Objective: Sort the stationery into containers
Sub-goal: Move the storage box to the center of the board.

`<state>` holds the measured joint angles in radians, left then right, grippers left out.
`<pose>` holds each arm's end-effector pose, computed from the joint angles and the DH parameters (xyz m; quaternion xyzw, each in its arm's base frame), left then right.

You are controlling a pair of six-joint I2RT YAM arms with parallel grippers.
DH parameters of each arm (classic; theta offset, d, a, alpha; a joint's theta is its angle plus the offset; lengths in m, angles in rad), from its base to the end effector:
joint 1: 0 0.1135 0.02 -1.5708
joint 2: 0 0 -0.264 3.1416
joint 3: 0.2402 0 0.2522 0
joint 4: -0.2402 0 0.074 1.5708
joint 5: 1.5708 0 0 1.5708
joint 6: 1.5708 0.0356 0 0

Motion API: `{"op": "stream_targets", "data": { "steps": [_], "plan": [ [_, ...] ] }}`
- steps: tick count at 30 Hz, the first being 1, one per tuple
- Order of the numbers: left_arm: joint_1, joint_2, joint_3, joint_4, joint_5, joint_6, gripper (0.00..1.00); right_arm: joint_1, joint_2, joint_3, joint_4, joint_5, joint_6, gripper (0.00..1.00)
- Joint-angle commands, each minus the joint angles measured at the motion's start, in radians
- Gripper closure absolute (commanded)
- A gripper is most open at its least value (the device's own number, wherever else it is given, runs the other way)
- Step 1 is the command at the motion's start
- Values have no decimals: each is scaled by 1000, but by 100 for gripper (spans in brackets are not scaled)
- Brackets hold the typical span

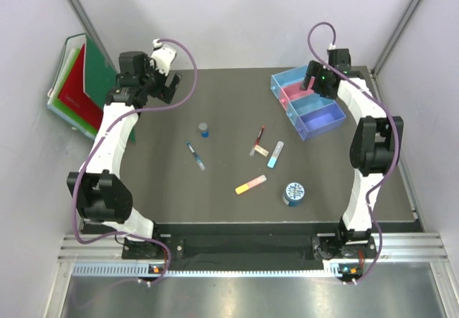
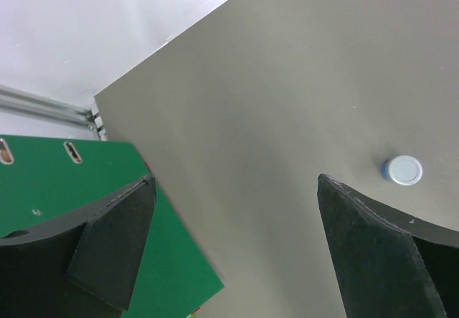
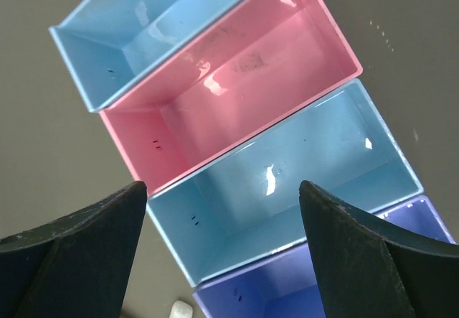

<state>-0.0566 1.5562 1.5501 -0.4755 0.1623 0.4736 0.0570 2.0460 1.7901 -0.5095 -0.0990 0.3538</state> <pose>0.3573 -0.0260 0.3854 0.2639 0.8117 0.0390 0.5195 0.4709 0.0304 0.2685 0.1167 0.9116 0.1244 0.3739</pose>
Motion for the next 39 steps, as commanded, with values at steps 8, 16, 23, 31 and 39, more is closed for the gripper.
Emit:
{"op": "stream_targets", "data": {
  "steps": [8,16,23,31,39],
  "plan": [
    [-9,24,85,11,-59,20,1,18,101,97,23,31,10,15],
    [-11,59,103,20,-76,26,1,61,167,143,26,74,-19,15],
    [-11,84,120,29,-86,16,1,83,192,135,25,120,-67,14],
    [-11,107,122,49,-92,14,1,129,183,143,3,243,-337,8],
    [-9,130,122,72,-93,19,1,136,189,121,25,180,-516,1]
  ]
}}
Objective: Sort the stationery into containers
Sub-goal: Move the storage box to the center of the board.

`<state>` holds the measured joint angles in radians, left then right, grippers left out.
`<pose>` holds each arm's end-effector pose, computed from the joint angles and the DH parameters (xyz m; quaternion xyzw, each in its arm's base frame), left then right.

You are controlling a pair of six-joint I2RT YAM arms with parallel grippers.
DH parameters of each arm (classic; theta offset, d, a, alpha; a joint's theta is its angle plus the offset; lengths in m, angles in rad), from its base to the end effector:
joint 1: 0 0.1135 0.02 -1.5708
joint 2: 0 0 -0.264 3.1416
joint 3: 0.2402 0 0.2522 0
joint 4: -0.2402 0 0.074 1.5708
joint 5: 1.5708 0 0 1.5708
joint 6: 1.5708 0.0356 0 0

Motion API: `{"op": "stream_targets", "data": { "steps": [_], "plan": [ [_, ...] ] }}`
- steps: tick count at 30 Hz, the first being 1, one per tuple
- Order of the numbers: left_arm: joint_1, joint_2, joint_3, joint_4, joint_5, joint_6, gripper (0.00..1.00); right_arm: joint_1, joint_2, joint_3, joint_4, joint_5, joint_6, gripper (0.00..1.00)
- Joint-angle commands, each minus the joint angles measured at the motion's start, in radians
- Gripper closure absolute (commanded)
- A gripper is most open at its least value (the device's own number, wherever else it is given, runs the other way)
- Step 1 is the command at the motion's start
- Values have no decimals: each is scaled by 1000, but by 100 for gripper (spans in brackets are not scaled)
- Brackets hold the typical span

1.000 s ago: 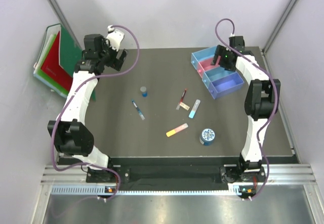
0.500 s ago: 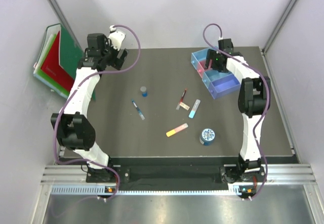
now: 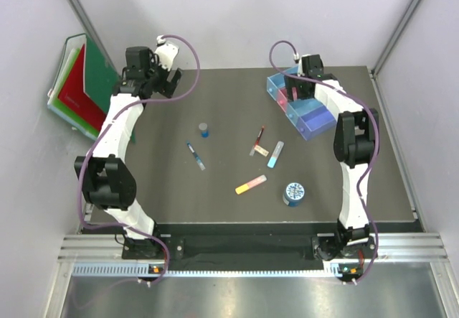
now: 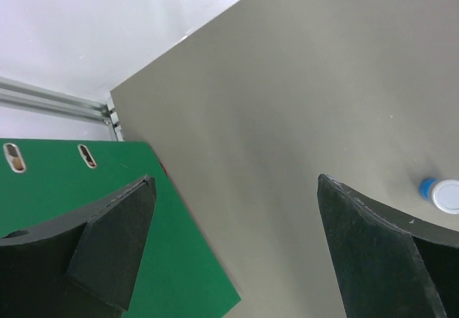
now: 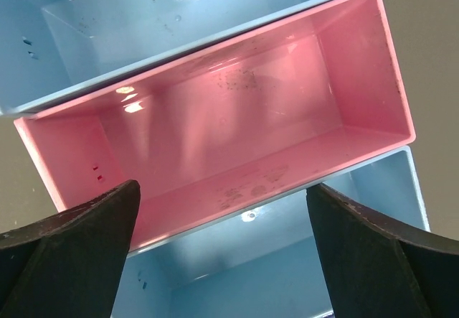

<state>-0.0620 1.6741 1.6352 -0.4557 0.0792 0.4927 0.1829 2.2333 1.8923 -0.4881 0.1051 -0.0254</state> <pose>0.3898 -0.0270 0.3745 0.2545 0.8197 0.0762 0.5075 0.4994 0.0886 0.2156 -0.0778 0.9277 -0.0203 0.3646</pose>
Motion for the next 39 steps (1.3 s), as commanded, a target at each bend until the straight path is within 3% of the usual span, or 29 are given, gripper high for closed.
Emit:
{"op": "stream_targets", "data": {
  "steps": [1,10,26,33,39],
  "plan": [
    [-4,10,37,54,-9,3,1,10,5,22,2,-40,-137,1],
    [-4,10,31,61,-22,18,1,16,35,22,5,-136,-241,0],
    [-2,1,9,98,-38,14,1,66,-23,-119,65,-245,-548,1],
    [-2,-5,-5,107,-44,17,1,67,3,-67,11,-226,-466,0],
    [-2,-7,-3,107,-42,24,1,66,-8,4,-66,-243,-211,4]
  ]
}}
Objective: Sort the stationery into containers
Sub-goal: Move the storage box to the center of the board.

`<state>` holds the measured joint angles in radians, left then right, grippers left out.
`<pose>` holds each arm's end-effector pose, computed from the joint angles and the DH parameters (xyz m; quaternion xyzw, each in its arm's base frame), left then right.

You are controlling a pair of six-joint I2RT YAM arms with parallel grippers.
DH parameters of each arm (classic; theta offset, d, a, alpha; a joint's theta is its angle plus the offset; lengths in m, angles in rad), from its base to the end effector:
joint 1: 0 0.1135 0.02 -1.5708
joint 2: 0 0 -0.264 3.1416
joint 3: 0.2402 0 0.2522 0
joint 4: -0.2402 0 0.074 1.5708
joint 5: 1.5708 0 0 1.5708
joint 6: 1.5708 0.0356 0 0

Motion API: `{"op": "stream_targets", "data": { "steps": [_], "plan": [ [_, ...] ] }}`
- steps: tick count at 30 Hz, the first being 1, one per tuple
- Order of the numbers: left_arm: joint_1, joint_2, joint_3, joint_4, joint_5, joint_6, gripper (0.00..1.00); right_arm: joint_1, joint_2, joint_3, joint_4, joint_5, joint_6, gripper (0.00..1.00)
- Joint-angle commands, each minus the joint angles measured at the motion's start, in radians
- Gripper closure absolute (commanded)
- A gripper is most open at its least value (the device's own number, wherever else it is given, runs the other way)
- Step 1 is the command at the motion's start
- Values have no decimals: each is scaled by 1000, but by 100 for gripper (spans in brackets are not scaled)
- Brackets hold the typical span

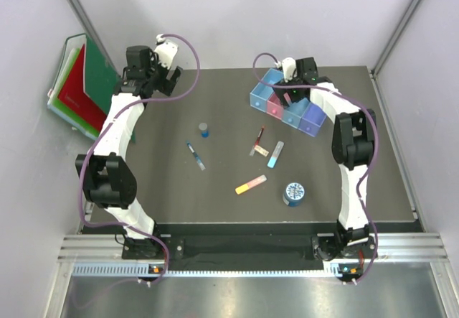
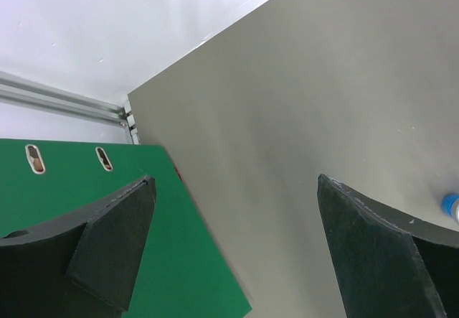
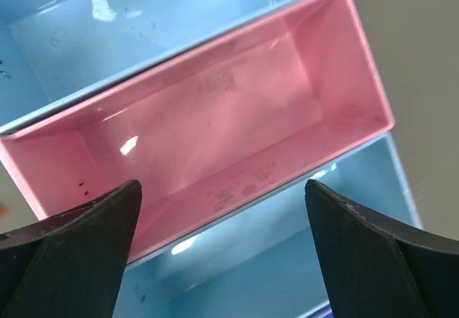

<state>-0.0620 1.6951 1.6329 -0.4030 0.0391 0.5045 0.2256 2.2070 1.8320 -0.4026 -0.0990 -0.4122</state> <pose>0.3980 -0.0261 0.3710 0.2477 0.8141 0.0990 0.5158 0.4912 0.1163 0.2152 -0.3070 0.8688 0.0095 0.3884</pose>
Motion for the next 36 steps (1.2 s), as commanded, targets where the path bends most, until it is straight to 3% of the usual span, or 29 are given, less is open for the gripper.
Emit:
{"op": "stream_targets", "data": {
  "steps": [1,7,14,20,36],
  "plan": [
    [-2,-26,-1,53,-2,14,1,23,20,75,-160,-42,235,5],
    [-2,-11,30,36,-4,28,1,23,62,159,-206,-51,332,7],
    [-2,-14,38,35,-13,22,1,29,145,259,-243,-42,283,7],
    [-2,-17,33,39,-19,25,1,43,168,256,-223,-67,259,12],
    [-2,-22,15,56,-19,11,1,138,241,363,-182,-56,69,7]
  ]
}}
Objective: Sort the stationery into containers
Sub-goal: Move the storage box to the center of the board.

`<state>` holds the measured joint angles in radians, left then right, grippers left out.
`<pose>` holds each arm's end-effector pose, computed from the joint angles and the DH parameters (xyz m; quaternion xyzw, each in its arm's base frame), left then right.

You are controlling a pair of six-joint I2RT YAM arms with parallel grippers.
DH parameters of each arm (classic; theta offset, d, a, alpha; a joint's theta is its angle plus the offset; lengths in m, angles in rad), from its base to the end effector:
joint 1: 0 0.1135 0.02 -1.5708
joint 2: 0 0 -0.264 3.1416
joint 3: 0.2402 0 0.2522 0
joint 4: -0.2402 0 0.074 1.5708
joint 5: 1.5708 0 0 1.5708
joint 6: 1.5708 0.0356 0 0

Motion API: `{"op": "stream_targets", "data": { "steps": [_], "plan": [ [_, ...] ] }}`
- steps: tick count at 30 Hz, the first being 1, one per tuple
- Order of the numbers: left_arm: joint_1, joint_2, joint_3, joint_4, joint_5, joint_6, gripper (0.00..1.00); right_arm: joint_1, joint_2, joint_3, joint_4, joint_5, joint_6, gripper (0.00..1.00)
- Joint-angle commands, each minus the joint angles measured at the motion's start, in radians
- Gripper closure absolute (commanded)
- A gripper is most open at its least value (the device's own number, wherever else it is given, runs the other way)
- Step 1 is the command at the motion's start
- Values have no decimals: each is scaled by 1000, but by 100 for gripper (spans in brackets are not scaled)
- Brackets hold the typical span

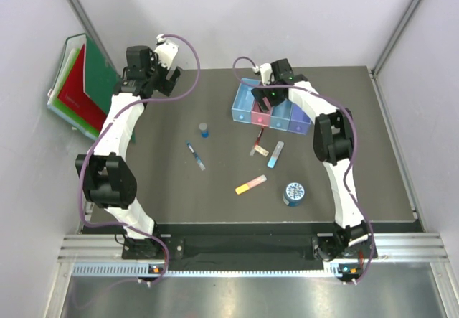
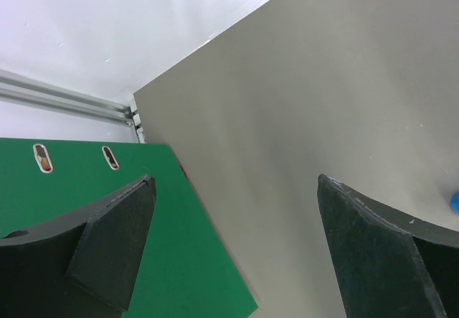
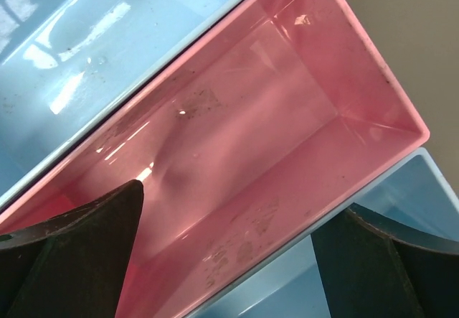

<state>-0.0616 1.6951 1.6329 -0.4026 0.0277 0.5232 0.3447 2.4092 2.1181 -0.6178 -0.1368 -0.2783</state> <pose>0.3981 -0.0255 0.3710 0.2522 0.8127 0.1087 0.5140 0.5022 0.1855 0.1910 -0.3103 0.8913 0.0754 0.3219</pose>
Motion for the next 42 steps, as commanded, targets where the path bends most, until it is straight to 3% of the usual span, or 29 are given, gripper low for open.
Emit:
{"op": "stream_targets", "data": {
  "steps": [1,27,42],
  "plan": [
    [-3,-22,12,57,-8,-8,1,20,42,88,36,-18,-71,7],
    [-3,-41,-54,107,18,-40,1,123,60,97,161,8,-249,1],
    [-3,-83,-119,142,26,-32,1,142,94,138,176,71,-171,0]
  ]
}}
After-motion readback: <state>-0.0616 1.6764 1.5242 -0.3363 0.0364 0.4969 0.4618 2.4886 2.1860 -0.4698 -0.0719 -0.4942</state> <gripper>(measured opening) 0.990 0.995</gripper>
